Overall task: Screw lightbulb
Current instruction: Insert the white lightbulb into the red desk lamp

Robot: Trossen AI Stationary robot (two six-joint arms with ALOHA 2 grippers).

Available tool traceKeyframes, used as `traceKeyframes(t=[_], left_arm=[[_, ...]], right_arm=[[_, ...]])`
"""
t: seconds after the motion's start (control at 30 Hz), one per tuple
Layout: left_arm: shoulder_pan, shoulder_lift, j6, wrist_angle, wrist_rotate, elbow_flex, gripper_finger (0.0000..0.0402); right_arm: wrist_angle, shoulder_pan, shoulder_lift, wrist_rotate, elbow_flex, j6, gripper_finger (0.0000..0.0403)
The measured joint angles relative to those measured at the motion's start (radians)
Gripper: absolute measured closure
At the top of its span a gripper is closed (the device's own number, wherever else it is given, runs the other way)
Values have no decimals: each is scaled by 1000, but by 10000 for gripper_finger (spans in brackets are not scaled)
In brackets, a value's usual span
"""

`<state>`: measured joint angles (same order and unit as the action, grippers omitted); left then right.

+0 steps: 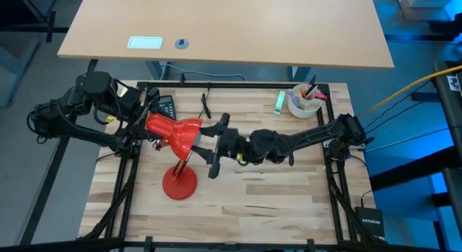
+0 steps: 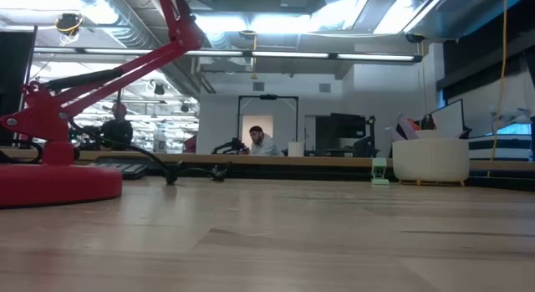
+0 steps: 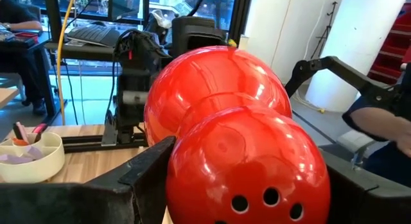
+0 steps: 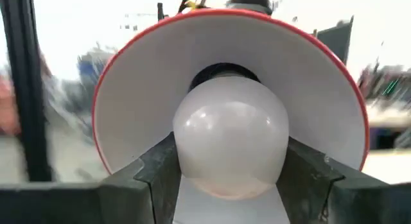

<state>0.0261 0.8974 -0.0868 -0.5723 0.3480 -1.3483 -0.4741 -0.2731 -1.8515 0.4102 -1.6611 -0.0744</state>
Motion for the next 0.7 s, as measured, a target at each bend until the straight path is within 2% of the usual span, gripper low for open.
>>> traceKeyframes(t=[0.27,0.37,0.57,0.7], left_arm=[[0,-1,26,-2,0,0,135],[1,-1,34,-1,-1,0,135],[1,-1,48,0,-4,-1,135],[1,-1,51,-1,-4,-1,135]], right_arm=[[-6,23,0,-47,0,682,191],[-4,28,2,-48,-2,874,191],[-11,31,2,-47,-2,1060,176],[-8,31,2,-60,-2,1116,160]])
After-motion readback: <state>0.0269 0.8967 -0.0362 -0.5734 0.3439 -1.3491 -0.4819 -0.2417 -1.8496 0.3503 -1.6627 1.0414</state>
